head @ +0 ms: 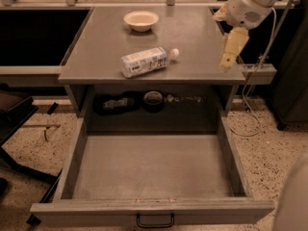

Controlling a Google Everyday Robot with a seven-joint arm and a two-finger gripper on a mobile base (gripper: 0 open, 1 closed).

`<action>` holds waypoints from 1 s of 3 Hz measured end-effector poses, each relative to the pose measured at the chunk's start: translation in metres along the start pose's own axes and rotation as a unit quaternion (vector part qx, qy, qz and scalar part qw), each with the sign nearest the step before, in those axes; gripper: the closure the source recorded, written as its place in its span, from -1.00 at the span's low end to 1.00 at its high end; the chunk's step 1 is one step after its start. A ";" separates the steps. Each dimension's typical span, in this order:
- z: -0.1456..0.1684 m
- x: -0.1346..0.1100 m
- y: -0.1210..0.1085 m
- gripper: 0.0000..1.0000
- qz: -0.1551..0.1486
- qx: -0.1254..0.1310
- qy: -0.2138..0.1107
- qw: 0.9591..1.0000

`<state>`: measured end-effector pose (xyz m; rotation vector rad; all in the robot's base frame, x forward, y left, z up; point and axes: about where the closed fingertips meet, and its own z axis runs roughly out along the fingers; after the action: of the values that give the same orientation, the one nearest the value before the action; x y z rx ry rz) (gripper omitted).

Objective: Place blue plastic bottle into top drawer

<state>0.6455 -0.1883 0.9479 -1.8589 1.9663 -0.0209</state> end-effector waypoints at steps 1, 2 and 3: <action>0.044 -0.037 -0.031 -1.00 -0.023 -0.003 -0.025 0.999; 0.081 -0.066 -0.052 -1.00 -0.036 -0.010 -0.051 0.998; 0.110 -0.088 -0.066 -1.00 -0.043 -0.017 -0.079 0.996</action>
Offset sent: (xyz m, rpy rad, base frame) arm 0.1227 0.1186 -0.0513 0.1284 -0.0042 0.1584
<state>0.7437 -0.0801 0.8942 -1.9052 1.7894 0.1315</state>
